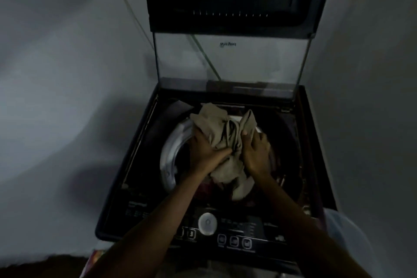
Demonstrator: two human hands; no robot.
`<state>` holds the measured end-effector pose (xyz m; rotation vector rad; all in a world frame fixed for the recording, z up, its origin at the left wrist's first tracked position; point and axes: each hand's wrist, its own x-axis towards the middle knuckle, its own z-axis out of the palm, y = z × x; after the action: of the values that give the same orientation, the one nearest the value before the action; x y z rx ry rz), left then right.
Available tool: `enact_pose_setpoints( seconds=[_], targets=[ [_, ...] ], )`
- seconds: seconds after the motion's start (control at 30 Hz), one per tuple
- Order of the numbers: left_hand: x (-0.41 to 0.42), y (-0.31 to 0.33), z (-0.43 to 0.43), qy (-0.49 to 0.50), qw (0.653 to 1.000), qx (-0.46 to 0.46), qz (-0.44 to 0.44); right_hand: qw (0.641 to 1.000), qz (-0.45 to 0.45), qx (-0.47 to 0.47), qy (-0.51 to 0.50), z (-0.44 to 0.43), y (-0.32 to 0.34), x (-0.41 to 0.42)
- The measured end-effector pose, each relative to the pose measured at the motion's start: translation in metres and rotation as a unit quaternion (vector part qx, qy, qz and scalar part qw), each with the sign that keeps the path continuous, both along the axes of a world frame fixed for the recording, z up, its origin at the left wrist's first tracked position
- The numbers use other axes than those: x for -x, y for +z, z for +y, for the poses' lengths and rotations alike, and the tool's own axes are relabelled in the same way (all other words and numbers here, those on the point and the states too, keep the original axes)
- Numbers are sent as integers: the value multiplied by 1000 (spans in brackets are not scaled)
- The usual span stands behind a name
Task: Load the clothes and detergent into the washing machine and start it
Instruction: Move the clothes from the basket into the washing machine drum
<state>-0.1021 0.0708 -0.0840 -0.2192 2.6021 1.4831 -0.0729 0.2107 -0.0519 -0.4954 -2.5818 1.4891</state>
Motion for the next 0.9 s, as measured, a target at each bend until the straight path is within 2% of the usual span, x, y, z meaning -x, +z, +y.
enact_pose_setpoints(
  seconds=[0.1,0.2,0.3,0.37,0.43,0.47,0.5,0.6,0.63,0.7,0.8,0.87,0.9],
  targets=[
    [10,-21,-8,-48,997,12,-53,1000,-10,25,-14,-6,-11,3],
    [24,-34,-13,-90,990,-23,-103,996,-83,43,-8,-6,-27,11],
    [37,-33,-22,-159,975,-53,-144,992,-129,-11,7,-8,-48,19],
    [49,-34,-30,-200,973,39,-106,981,-166,-102,11,-12,-60,23],
    [55,-40,-36,-221,953,209,-7,957,-197,-209,36,-16,-67,24],
    [55,-44,-37,-220,938,265,50,946,-203,-246,61,-17,-72,25],
    [54,-49,-37,-213,931,281,97,936,-211,-270,82,-18,-76,25],
    [57,-69,-35,-233,925,243,177,914,-215,-322,120,-15,-89,32],
    [60,-79,-33,-257,916,244,187,911,-215,-325,133,-14,-92,34],
    [65,-94,-29,-296,909,252,153,911,-214,-312,161,-12,-100,38],
    [68,-113,-30,-298,902,283,132,899,-249,-297,203,-6,-114,48],
    [72,-125,-33,-313,884,304,166,893,-275,-287,210,-4,-124,55],
    [74,-139,-33,-314,862,333,218,889,-283,-290,213,-3,-128,59]
  ],
)
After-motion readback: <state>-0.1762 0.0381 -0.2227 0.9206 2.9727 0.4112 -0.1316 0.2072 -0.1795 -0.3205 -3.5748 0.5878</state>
